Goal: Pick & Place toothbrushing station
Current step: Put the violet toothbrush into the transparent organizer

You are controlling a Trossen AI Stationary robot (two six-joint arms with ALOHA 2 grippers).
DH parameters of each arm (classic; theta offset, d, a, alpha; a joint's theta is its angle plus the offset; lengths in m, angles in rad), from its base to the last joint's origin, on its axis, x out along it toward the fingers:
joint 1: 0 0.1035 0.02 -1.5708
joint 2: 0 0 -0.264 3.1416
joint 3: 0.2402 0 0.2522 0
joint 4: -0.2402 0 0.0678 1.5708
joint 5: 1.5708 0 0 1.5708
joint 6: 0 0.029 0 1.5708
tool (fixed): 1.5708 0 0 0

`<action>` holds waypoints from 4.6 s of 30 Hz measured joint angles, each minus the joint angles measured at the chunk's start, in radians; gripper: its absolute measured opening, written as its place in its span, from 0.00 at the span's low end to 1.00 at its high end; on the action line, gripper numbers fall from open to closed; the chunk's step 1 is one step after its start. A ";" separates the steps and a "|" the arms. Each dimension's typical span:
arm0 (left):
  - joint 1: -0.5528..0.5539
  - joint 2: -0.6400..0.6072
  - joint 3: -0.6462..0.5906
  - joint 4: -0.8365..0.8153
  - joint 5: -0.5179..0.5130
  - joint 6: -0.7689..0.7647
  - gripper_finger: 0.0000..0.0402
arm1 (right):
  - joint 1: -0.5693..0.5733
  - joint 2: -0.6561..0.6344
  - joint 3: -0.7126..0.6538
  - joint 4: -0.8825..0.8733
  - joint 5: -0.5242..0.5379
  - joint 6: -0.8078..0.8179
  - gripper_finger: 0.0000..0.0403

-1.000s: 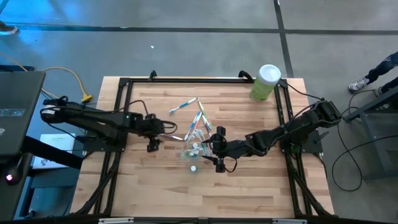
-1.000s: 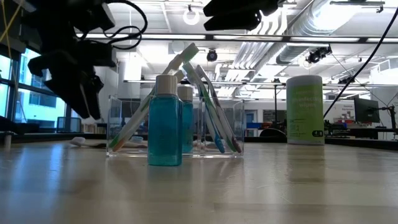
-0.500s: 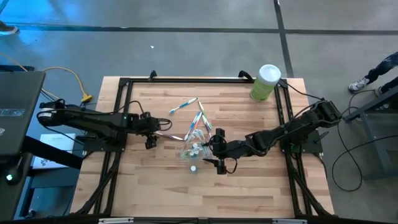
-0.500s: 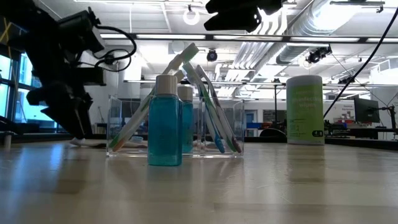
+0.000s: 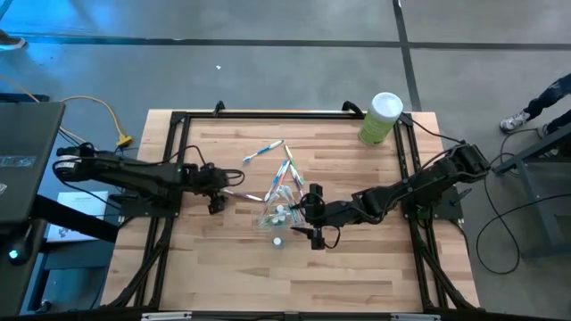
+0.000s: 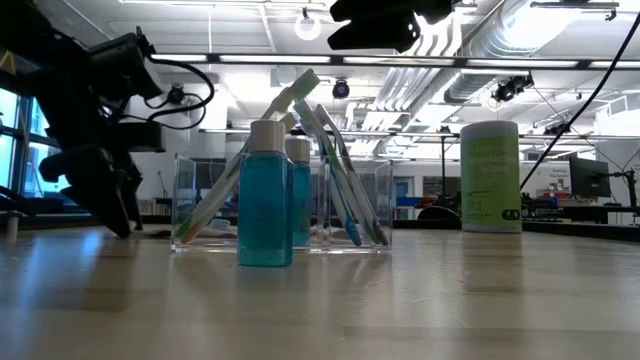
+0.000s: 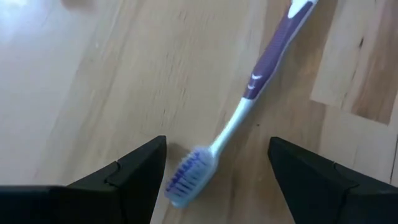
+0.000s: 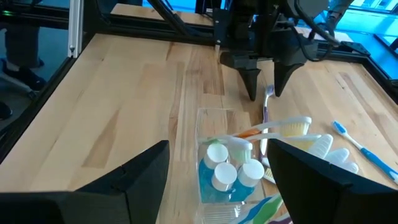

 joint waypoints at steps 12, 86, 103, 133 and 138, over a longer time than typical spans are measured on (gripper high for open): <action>-0.049 0.062 -0.067 0.069 -0.044 -0.210 0.69 | 0.000 0.000 0.000 0.000 -0.003 0.000 0.65; -0.560 -0.103 0.084 0.445 -0.942 0.225 0.01 | 0.001 0.000 0.000 0.005 0.001 0.001 0.65; -0.791 0.340 0.137 1.263 -0.850 1.425 0.01 | 0.001 -0.186 0.001 -0.131 -0.121 0.341 0.57; -0.677 0.745 0.574 1.293 -0.808 1.723 0.01 | 0.049 -0.113 0.000 -0.134 -0.148 0.407 0.63; -0.669 0.745 0.584 1.275 -0.807 1.721 0.01 | 0.049 -0.083 0.000 -0.112 -0.149 0.407 0.62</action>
